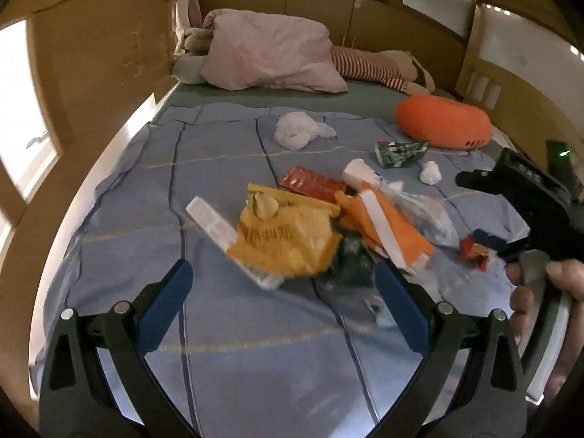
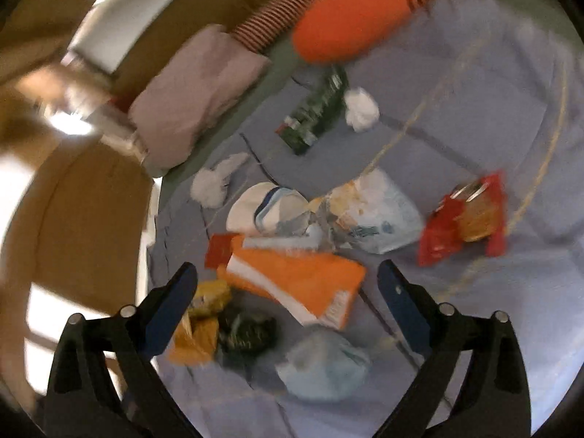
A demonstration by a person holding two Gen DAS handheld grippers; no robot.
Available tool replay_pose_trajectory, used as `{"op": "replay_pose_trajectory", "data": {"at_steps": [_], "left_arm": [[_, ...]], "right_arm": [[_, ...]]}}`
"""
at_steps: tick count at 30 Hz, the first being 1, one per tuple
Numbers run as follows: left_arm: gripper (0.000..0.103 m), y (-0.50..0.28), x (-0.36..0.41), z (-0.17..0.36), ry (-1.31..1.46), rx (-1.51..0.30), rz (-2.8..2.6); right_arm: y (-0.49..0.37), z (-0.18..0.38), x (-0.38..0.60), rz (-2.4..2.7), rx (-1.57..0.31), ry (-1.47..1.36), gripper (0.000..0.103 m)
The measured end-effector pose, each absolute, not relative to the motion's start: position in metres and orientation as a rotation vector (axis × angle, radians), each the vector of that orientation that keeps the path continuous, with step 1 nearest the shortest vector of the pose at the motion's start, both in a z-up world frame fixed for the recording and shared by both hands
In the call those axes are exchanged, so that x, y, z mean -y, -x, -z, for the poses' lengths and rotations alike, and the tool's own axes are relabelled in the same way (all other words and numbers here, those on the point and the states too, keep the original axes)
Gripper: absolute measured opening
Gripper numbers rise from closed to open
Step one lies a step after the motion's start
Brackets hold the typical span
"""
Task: Collect trash
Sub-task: 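Grasp the yellow snack bag with the left tool while the right grasps the clear plastic bag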
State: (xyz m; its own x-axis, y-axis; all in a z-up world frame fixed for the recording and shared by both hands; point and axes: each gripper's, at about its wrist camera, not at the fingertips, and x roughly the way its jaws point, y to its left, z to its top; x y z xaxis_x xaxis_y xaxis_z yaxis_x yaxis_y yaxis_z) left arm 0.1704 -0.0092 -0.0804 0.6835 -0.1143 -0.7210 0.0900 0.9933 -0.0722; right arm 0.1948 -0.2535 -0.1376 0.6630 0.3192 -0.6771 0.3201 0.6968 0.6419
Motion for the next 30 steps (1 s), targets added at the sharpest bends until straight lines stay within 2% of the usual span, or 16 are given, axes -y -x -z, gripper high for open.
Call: {"op": "replay_pose_trajectory", "data": {"at_steps": [7, 8, 9, 10, 14, 16, 17, 20, 24, 30], "left_arm": [[0.1, -0.218, 0.009, 0.094, -0.033, -0.807, 0.121], [0.1, -0.224, 0.011, 0.097, -0.05, -0.799, 0.131], [0.1, -0.229, 0.012, 0.1, -0.057, -0.799, 0.141], [0.1, -0.235, 0.014, 0.104, -0.066, -0.804, 0.151], [0.099, -0.248, 0.023, 0.113, -0.097, -0.824, 0.18], [0.083, -0.254, 0.028, 0.12, -0.111, -0.851, 0.2], [0.064, -0.256, 0.029, 0.125, -0.103, -0.876, 0.214], [0.015, -0.257, 0.028, 0.13, -0.046, -0.947, 0.264], [0.012, -0.236, 0.017, 0.098, 0.009, -0.867, 0.271], [0.012, -0.144, -0.011, 0.007, 0.071, -0.647, 0.291]], "right_arm": [[-0.249, 0.192, 0.255, 0.001, -0.999, -1.034, 0.074], [-0.255, 0.194, 0.256, 0.011, -0.986, -1.038, 0.066], [-0.257, 0.196, 0.256, 0.016, -0.983, -1.038, 0.045], [-0.26, 0.198, 0.256, 0.016, -0.987, -1.032, 0.037], [-0.255, 0.19, 0.26, 0.007, -0.961, -1.014, 0.019], [-0.249, 0.172, 0.263, -0.008, -0.906, -0.964, 0.018], [-0.243, 0.156, 0.262, -0.015, -0.864, -0.909, 0.018], [-0.22, 0.112, 0.249, -0.041, -0.756, -0.74, 0.018], [-0.19, 0.077, 0.226, -0.073, -0.656, -0.572, 0.018], [-0.133, 0.046, 0.188, -0.157, -0.547, -0.368, 0.018]]}}
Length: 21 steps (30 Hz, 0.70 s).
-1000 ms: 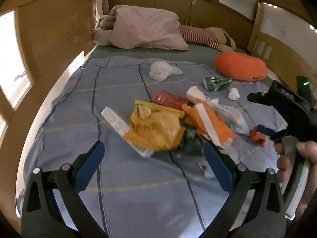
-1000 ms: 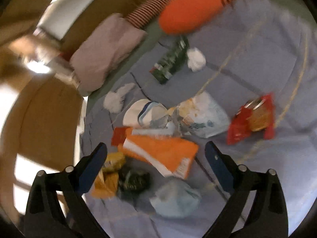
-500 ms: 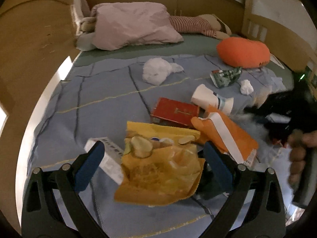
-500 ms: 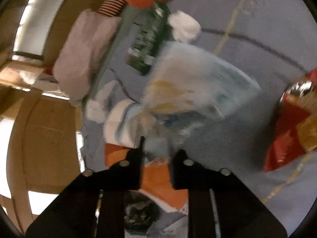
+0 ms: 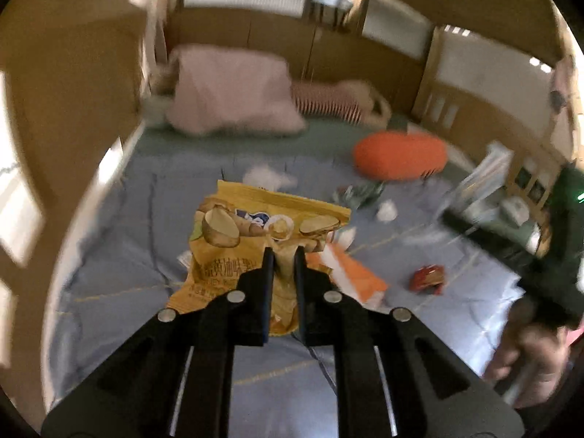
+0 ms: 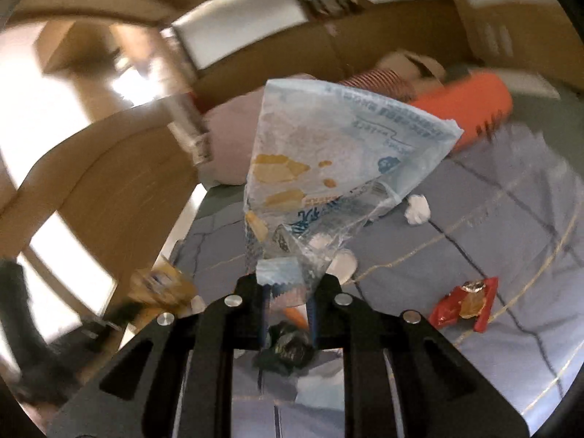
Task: Collect trash
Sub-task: 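Grasp the yellow snack bag with the left tool while the right grasps the clear plastic bag, then carry both bags to the white bin and open both tools over it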
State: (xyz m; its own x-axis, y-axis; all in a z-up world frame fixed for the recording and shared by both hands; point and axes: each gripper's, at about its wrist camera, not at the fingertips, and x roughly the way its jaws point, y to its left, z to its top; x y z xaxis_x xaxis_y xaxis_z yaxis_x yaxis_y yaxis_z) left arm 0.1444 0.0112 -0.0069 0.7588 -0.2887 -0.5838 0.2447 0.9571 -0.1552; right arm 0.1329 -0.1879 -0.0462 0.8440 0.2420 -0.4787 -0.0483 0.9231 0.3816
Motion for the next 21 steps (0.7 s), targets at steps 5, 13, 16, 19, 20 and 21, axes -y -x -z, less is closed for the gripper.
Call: {"op": "replay_pose_trajectory", "data": {"at_steps": [5, 13, 16, 19, 20, 21], "left_arm": [[0.012, -0.073, -0.022, 0.005, 0.063, -0.582, 0.19], [0.012, -0.031, -0.013, 0.013, 0.08, -0.617, 0.149], [0.012, -0.022, -0.004, 0.012, 0.072, -0.616, 0.139], [0.012, -0.013, -0.001, 0.012, 0.072, -0.622, 0.121], [0.012, -0.012, -0.001, 0.013, 0.091, -0.634, 0.128], [0.012, -0.01, -0.001, 0.013, 0.112, -0.645, 0.143]], "right_arm": [[-0.087, 0.039, 0.175, -0.215, -0.528, -0.32, 0.018], [-0.043, 0.032, 0.163, -0.238, -0.545, -0.221, 0.018], [-0.037, 0.032, 0.156, -0.245, -0.58, -0.191, 0.018], [-0.029, 0.03, 0.152, -0.238, -0.592, -0.17, 0.018], [-0.026, 0.031, 0.151, -0.236, -0.597, -0.163, 0.018], [-0.023, 0.031, 0.15, -0.236, -0.599, -0.155, 0.018]]}}
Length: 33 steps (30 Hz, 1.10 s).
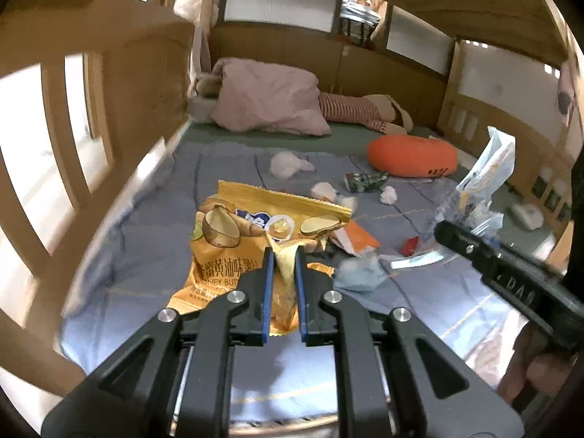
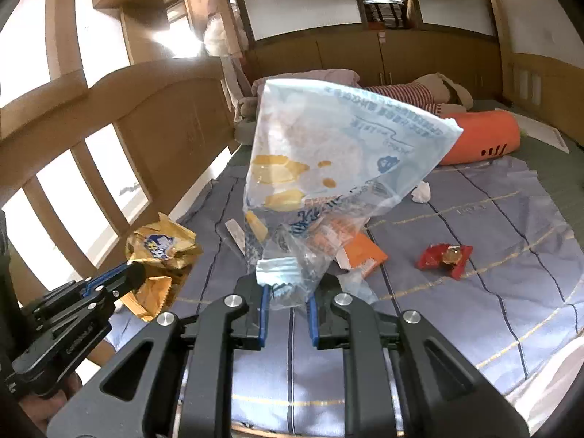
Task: Collect trash
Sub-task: 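Carry both bags to the white bin and open both tools over it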
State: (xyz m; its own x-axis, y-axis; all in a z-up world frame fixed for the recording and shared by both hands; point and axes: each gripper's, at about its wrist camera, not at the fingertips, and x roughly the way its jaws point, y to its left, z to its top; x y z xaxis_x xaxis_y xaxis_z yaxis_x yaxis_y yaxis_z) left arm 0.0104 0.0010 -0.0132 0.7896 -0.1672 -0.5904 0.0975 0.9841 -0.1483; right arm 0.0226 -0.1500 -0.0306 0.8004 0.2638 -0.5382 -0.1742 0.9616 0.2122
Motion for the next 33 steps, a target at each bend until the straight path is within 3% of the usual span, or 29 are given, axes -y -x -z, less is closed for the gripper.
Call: {"op": "replay_pose_trajectory", "data": {"at_steps": [33], "left_arm": [[0.012, -0.012, -0.001, 0.011, 0.087, -0.629, 0.129]], "right_arm": [[-0.028, 0.045, 0.146, -0.248, -0.62, -0.131, 0.018]]}}
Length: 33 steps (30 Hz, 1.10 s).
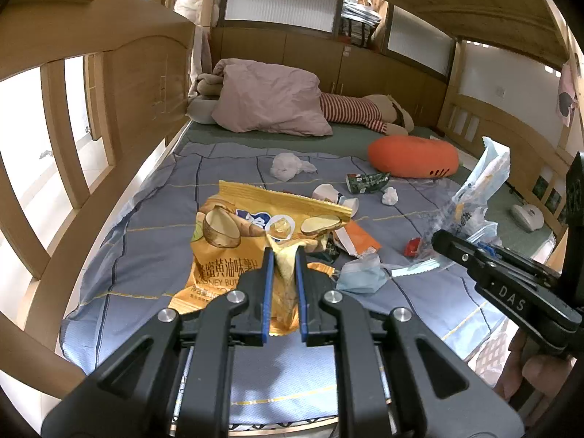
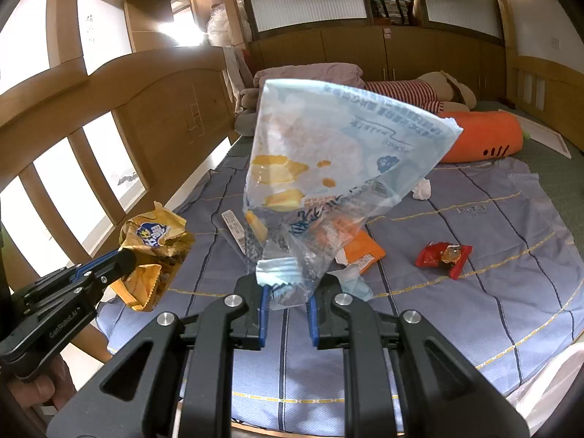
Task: Collect trash
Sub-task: 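Carry both bags to the white bin and open both tools over it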
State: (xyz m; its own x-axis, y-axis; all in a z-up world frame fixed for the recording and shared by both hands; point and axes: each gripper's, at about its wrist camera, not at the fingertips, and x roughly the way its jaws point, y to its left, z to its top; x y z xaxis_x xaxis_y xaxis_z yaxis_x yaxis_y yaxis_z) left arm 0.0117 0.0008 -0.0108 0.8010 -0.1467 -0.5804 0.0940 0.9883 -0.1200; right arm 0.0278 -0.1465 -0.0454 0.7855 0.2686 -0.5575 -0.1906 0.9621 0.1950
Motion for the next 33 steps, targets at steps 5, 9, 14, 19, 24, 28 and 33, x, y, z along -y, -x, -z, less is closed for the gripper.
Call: {"op": "replay_pose_trajectory", "data": {"at_steps": [5, 9, 14, 19, 24, 28, 33], "left_arm": [[0.012, -0.012, -0.001, 0.011, 0.09, -0.63, 0.128], [0.012, -0.012, -0.001, 0.012, 0.091, -0.63, 0.138], [0.012, -0.009, 0.003, 0.009, 0.077, -0.608, 0.189], [0.012, -0.001, 0.022, 0.007, 0.041, -0.588, 0.309], [0.012, 0.013, 0.082, -0.006, 0.021, -0.619, 0.537], [0.012, 0.037, 0.168, -0.015, 0.017, -0.695, 0.794], [0.018, 0.068, 0.265, 0.0, -0.104, -0.844, 0.984]], "right_arm": [[-0.028, 0.046, 0.148, -0.249, -0.619, -0.136, 0.018], [-0.027, 0.045, 0.148, -0.253, -0.622, -0.134, 0.018], [-0.011, 0.036, 0.171, -0.274, -0.589, -0.219, 0.018], [0.065, 0.002, 0.245, -0.207, -0.49, -0.212, 0.018], [0.142, 0.015, 0.331, -0.063, -0.595, -0.174, 0.021], [0.18, 0.059, 0.373, 0.017, -0.852, -0.149, 0.028], [0.21, 0.059, 0.434, 0.162, -0.906, -0.283, 0.065]]}}
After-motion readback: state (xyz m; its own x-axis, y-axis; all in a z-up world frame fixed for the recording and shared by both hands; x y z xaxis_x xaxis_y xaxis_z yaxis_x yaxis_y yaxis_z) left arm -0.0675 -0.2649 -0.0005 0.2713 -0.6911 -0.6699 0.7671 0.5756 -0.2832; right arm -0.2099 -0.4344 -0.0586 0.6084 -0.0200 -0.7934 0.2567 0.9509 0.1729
